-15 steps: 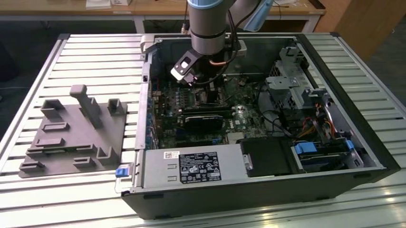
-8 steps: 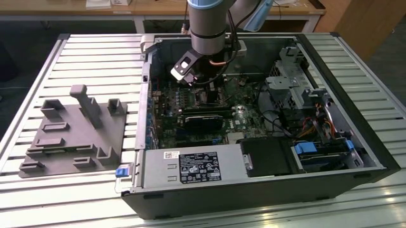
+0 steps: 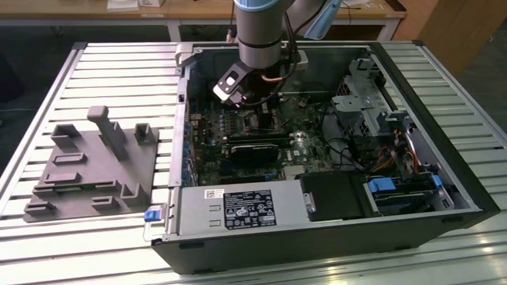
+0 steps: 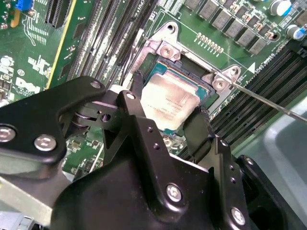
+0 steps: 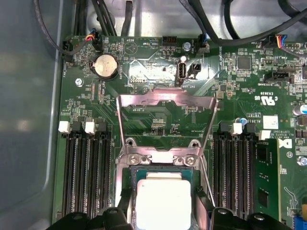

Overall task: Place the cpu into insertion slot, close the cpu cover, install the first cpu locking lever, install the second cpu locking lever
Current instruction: 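Place the cpu into insertion slot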

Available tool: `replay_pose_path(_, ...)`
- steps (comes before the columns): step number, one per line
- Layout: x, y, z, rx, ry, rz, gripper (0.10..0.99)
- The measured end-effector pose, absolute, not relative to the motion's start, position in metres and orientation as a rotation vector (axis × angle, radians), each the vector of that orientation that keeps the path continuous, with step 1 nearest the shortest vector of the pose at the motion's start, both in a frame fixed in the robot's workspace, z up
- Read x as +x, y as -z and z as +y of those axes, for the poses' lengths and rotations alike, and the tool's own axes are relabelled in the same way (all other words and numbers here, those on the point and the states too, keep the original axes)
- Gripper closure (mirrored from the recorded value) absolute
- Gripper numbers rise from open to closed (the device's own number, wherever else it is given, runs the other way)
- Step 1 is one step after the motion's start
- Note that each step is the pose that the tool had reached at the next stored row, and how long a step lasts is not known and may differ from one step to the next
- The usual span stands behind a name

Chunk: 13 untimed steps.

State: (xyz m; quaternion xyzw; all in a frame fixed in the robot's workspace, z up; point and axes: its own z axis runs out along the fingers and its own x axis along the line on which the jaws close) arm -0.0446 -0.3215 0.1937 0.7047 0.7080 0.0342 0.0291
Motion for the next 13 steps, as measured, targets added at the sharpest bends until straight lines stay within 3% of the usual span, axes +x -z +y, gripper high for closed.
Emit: replay_pose_path(13, -0.0446, -0.1977, -0.3214, 2.174, -0.106, 2.184, 0.475)
